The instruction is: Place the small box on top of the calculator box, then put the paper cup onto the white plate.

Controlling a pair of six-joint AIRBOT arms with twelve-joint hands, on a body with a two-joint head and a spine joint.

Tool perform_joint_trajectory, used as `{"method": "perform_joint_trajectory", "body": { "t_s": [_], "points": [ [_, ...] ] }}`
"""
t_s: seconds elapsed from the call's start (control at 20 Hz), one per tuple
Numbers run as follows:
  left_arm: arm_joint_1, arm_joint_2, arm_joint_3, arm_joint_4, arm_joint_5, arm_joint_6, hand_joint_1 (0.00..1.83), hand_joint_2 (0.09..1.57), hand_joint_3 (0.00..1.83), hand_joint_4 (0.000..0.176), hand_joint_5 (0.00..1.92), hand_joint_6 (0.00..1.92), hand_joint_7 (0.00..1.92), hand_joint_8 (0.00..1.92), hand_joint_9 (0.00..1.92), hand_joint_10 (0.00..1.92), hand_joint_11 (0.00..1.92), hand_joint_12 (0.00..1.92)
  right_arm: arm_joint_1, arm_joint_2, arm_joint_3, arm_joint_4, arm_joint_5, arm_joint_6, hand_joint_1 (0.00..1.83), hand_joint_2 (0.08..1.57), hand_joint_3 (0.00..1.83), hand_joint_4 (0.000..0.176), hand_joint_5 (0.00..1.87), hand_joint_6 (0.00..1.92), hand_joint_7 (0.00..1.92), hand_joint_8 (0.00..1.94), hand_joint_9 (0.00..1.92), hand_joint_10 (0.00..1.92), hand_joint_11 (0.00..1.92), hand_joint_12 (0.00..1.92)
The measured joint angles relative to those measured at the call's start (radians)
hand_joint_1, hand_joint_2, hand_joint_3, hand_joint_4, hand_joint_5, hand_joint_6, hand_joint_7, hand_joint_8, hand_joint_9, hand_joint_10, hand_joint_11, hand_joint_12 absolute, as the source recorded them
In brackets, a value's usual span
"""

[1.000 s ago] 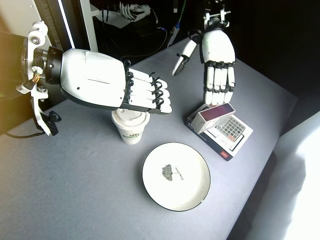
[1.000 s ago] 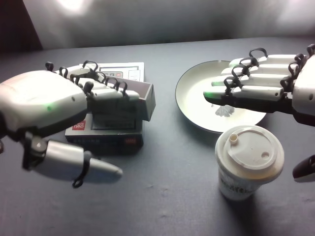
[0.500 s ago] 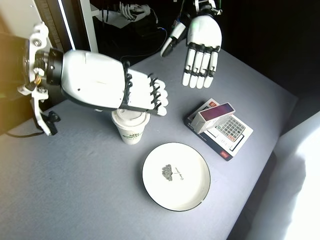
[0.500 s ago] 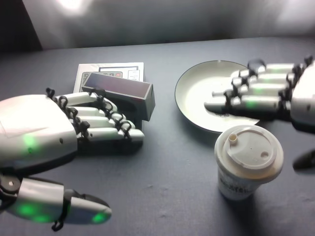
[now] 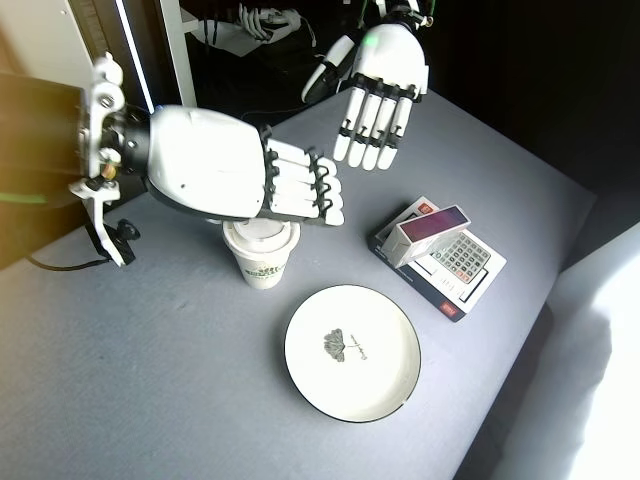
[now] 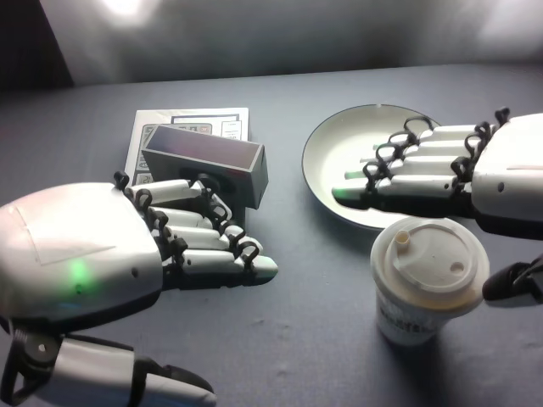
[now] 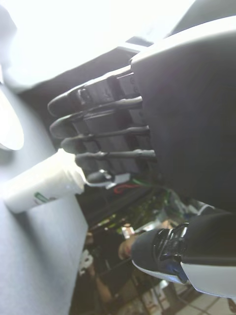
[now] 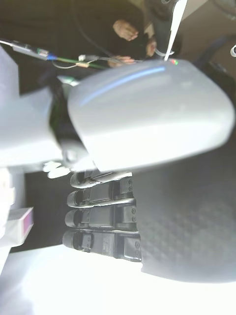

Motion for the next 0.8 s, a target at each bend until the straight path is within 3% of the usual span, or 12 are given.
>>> {"method": "perform_joint_trajectory", "body": {
  "t_s": [0.4,0.8],
  "points": [
    [0.027,0.000,-0.004,-0.043,-0.007,0.035,0.17,1.22,0.00,0.000,0.30,0.00,0.34,0.00,0.34,0.00,0.00,0.67,0.023,-0.001,0.000,-0.216,0.013,0.291,1.46,0.99,0.01,0.000,0.00,0.00,0.00,0.00,0.00,0.00,0.00,0.00],
    [0.027,0.000,-0.019,-0.043,-0.003,0.058,0.14,1.23,0.00,0.000,0.29,0.00,0.32,0.00,0.31,0.00,0.00,0.59,0.028,-0.001,0.011,-0.317,0.016,0.362,1.52,1.00,0.01,0.000,0.00,0.00,0.00,0.00,0.00,0.00,0.00,0.00]
  ]
}}
